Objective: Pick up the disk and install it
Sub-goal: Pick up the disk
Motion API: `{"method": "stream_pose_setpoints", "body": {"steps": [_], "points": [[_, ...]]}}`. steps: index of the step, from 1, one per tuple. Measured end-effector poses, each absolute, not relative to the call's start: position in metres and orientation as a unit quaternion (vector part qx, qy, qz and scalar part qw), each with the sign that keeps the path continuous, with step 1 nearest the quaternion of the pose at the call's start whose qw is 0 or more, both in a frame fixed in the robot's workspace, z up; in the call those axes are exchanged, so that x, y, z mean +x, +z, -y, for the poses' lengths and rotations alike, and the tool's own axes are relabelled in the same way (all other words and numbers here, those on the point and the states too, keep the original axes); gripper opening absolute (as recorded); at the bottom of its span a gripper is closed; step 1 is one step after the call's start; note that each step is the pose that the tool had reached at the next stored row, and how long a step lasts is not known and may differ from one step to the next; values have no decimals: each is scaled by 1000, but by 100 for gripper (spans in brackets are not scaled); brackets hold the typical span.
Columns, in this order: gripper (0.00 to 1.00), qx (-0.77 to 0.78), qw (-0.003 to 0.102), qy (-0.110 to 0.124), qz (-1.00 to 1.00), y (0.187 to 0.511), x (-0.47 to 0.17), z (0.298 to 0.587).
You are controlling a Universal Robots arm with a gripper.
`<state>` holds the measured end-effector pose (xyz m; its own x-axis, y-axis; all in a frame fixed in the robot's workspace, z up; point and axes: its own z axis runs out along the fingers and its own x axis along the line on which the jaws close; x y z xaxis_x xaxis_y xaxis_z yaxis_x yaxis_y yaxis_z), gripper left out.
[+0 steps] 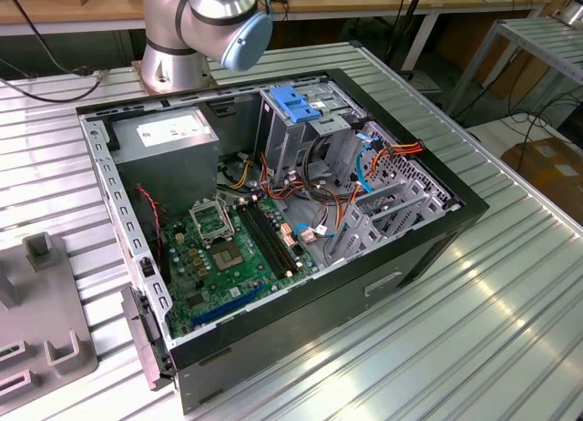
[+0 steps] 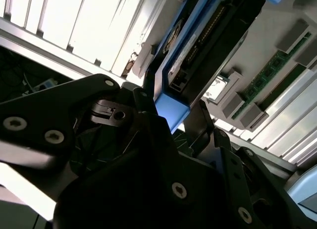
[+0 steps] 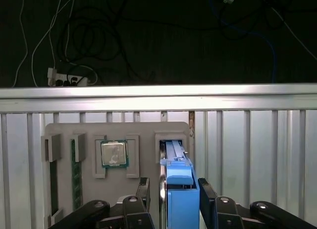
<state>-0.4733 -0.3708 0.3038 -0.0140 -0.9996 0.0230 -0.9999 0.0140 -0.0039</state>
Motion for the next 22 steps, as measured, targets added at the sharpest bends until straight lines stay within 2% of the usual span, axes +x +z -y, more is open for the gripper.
{"method": "stream_pose_setpoints", "body": {"steps": [22], "points": [[51, 702, 4, 7, 712, 298, -473, 369]]}}
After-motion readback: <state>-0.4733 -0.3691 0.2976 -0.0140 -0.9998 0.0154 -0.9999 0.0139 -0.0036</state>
